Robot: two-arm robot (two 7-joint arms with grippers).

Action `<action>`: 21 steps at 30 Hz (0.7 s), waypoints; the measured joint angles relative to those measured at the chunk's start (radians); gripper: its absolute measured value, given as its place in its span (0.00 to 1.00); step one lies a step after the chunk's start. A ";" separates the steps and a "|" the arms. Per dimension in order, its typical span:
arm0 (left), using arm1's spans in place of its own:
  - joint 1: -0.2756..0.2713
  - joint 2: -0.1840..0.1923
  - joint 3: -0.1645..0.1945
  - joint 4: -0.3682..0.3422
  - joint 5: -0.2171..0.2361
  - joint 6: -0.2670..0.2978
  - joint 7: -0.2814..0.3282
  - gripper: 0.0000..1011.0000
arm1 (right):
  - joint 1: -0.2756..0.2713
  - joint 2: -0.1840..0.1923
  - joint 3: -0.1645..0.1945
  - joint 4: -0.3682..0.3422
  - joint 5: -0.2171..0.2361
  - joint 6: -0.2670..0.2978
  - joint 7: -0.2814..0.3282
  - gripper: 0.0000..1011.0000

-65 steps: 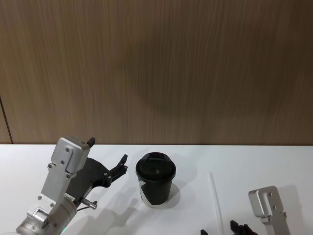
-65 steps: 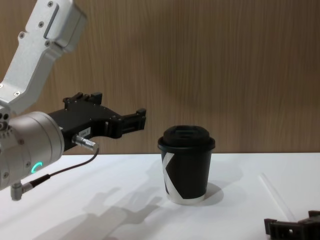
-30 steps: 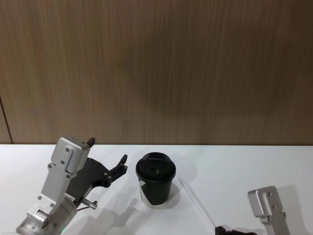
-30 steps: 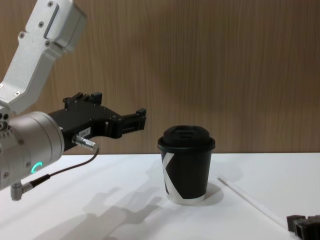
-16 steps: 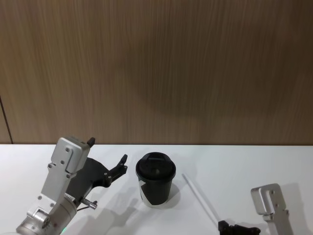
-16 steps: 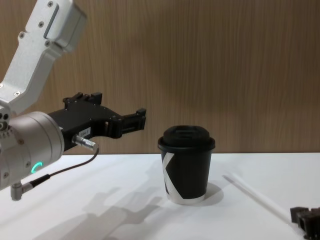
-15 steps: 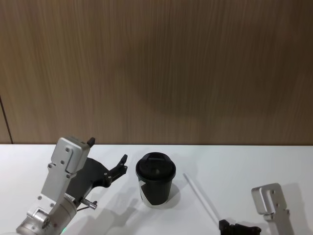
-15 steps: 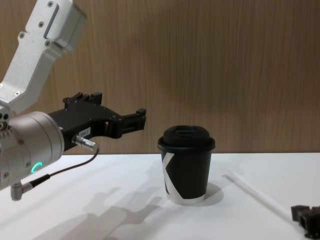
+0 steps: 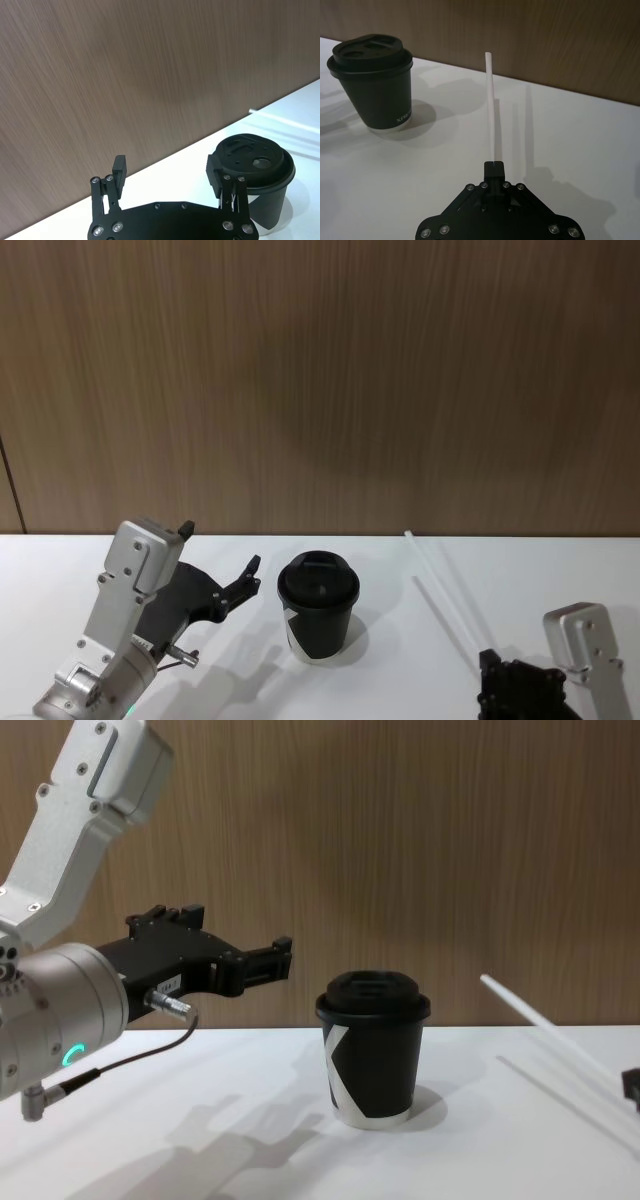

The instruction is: Pick up the straw with one hand, pass it to the other hand, and insert it into the cup.

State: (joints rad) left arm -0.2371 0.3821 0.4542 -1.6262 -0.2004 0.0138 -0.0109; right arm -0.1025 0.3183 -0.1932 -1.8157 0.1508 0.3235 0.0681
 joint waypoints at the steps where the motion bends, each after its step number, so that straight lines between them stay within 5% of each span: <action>1: 0.000 0.000 0.000 0.000 0.000 0.000 0.000 0.99 | -0.001 0.002 0.001 0.001 -0.005 -0.011 -0.001 0.00; 21: 0.000 0.000 0.000 0.000 0.000 0.000 0.000 0.99 | -0.035 0.095 0.034 0.038 -0.136 -0.381 -0.001 0.00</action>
State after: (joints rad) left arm -0.2371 0.3821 0.4542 -1.6262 -0.2004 0.0138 -0.0109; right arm -0.1378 0.4132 -0.1595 -1.7774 0.0148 -0.0577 0.0671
